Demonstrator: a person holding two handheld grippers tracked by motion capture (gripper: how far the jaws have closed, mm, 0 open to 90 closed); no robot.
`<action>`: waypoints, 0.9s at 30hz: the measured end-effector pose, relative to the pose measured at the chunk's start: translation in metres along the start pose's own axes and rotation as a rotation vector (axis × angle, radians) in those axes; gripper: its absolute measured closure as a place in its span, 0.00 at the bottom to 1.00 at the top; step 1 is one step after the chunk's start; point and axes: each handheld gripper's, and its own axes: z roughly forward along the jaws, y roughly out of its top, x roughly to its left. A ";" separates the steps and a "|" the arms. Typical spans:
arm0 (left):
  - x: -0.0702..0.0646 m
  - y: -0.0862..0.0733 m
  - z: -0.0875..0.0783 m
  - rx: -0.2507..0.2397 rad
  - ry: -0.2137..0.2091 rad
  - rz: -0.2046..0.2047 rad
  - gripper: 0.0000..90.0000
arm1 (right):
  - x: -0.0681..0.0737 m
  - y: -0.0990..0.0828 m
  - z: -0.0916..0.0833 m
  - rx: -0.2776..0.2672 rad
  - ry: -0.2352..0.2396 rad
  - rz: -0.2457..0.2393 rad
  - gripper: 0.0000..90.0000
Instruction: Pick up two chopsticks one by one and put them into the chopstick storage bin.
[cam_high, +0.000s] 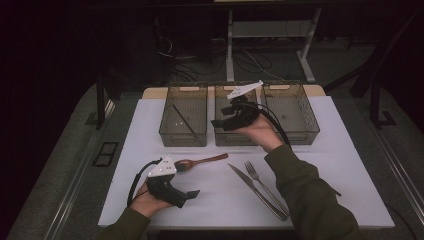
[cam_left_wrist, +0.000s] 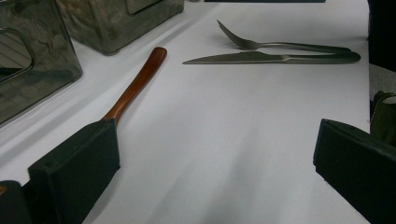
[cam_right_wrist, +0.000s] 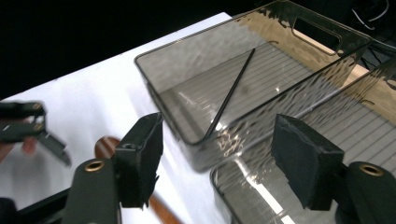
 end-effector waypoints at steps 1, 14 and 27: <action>0.000 0.000 0.000 -0.005 0.003 -0.004 0.00 | 0.000 -0.003 -0.004 -0.005 0.002 -0.004 0.35; 0.005 -0.004 -0.001 -0.020 0.011 -0.023 0.00 | -0.003 -0.039 -0.059 -0.037 -0.037 -0.028 0.31; 0.004 -0.003 0.001 -0.006 0.010 -0.019 0.00 | -0.007 -0.093 -0.109 -0.052 -0.100 0.003 0.30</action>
